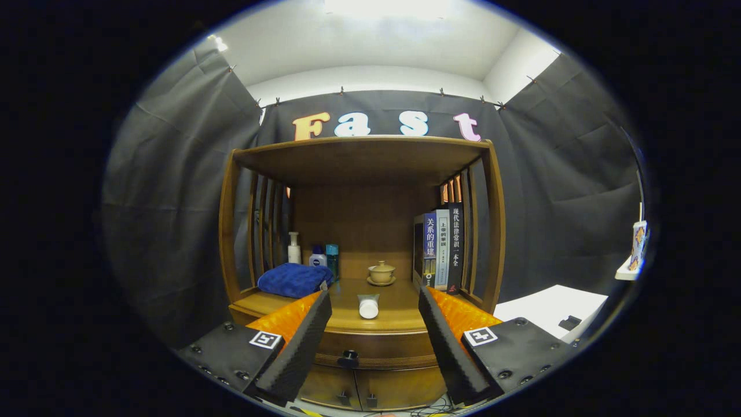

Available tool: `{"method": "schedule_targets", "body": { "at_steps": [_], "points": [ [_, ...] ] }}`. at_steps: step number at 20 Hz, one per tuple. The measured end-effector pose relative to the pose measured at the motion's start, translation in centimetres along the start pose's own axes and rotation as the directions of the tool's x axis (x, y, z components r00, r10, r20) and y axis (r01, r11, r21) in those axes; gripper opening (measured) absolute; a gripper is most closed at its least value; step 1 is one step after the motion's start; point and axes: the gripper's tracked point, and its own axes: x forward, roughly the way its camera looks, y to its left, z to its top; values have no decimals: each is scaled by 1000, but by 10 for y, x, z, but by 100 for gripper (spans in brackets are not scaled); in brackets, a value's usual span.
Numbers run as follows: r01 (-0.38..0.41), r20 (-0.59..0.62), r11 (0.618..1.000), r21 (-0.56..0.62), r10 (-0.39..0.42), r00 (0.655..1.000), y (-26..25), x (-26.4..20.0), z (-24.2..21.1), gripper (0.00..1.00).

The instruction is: Pull open the drawer, take out the items inside it, and place them on the countertop above the cabinet.

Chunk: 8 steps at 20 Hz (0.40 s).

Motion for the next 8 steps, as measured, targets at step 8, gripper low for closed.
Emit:
{"method": "schedule_targets", "body": {
  "at_steps": [8],
  "points": [
    [-6,-6,1000,1,6,1000,1,0,-2,99]
  ]
}}
